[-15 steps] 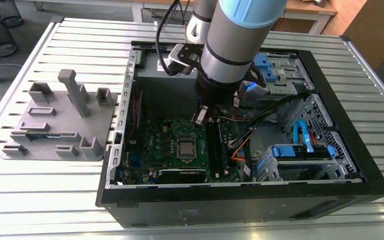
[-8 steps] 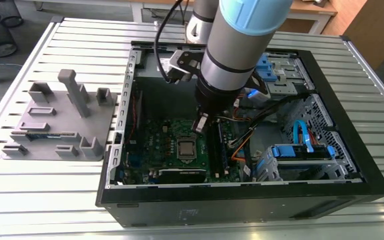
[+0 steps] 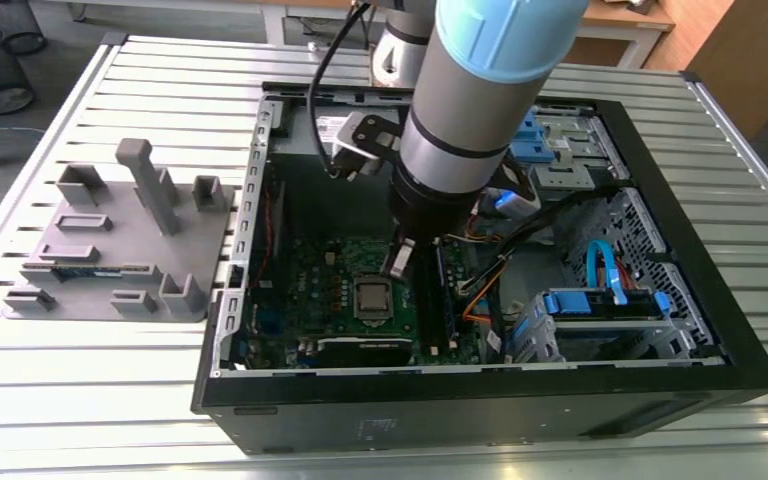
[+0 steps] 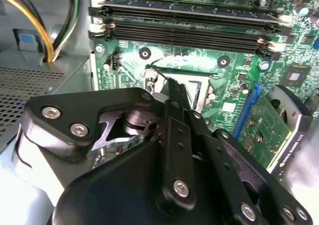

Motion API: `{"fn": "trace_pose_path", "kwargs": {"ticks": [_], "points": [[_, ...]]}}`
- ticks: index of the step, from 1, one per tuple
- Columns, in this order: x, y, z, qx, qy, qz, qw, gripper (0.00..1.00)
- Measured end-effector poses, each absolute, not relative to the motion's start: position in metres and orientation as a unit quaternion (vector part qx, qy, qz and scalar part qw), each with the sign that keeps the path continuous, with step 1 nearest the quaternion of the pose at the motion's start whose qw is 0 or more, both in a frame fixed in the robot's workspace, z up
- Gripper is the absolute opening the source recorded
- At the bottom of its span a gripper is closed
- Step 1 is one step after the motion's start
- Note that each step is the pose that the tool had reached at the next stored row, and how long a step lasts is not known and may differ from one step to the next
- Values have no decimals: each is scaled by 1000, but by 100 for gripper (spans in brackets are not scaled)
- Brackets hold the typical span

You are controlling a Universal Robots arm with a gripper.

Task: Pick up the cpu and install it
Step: 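Install the first cpu locking lever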

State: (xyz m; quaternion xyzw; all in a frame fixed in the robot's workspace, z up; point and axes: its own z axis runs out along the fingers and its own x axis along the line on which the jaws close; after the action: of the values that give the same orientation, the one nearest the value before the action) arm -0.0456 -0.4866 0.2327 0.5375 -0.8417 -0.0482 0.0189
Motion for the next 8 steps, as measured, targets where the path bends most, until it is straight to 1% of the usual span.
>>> {"fn": "trace_pose_path", "kwargs": {"ticks": [8], "points": [[-46,-487,231,534,-844,-47,20,11]]}}
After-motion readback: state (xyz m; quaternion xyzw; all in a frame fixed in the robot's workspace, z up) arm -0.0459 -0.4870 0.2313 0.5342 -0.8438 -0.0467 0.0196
